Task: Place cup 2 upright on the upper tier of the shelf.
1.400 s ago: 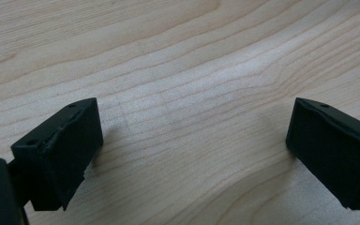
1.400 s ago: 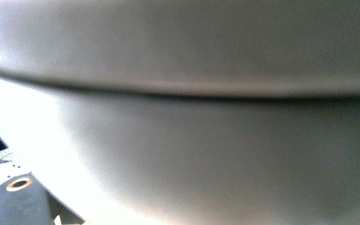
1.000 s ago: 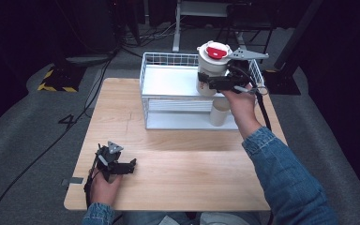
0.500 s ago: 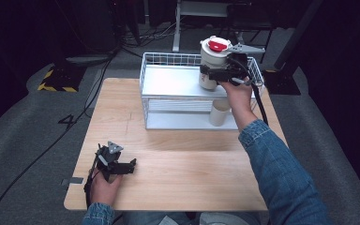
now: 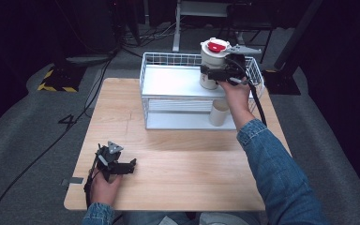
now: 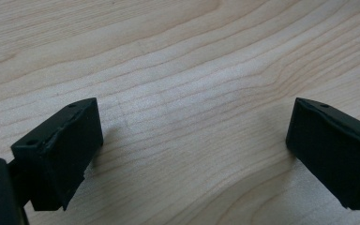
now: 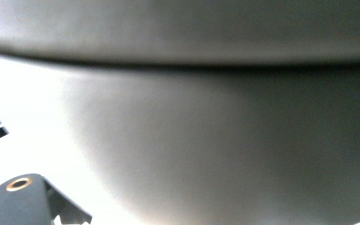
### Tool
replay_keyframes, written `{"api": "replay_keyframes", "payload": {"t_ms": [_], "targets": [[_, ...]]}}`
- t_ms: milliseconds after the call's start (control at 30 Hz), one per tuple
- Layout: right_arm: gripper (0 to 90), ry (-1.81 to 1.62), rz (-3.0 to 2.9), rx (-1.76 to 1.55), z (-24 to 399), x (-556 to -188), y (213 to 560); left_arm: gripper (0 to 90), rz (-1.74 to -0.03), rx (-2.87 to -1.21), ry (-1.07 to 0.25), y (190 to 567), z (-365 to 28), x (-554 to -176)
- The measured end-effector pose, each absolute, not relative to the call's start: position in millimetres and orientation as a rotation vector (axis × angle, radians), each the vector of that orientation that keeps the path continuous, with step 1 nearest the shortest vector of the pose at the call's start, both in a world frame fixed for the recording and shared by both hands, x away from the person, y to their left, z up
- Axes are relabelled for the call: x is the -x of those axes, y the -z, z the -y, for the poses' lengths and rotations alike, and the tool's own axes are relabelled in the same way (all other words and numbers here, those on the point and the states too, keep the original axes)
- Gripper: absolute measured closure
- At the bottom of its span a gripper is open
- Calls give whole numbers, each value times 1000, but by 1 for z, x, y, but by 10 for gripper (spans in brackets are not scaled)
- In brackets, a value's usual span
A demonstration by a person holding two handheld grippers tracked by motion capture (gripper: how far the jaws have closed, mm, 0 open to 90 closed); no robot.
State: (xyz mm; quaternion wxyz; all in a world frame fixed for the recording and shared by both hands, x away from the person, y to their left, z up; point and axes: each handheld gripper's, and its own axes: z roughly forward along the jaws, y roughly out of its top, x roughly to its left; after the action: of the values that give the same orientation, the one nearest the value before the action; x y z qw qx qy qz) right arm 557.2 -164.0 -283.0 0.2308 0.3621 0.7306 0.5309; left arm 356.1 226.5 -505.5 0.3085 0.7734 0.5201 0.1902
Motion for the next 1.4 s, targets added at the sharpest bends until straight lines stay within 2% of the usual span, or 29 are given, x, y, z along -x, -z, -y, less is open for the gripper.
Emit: {"api": "replay_keyframes", "payload": {"t_ms": [1100, 1200, 1400], "targets": [[125, -1478, -2008, -970, 164, -559, 287, 46, -1376, -2045, -503, 505, -227, -356], [39, -1479, -1976, -974, 165, -558, 285, 46, -1375, -2045, -503, 505, -227, -356], [0, -1492, -1975, -995, 171, -555, 283, 46, -1376, -2045, -503, 505, -227, -356]]}}
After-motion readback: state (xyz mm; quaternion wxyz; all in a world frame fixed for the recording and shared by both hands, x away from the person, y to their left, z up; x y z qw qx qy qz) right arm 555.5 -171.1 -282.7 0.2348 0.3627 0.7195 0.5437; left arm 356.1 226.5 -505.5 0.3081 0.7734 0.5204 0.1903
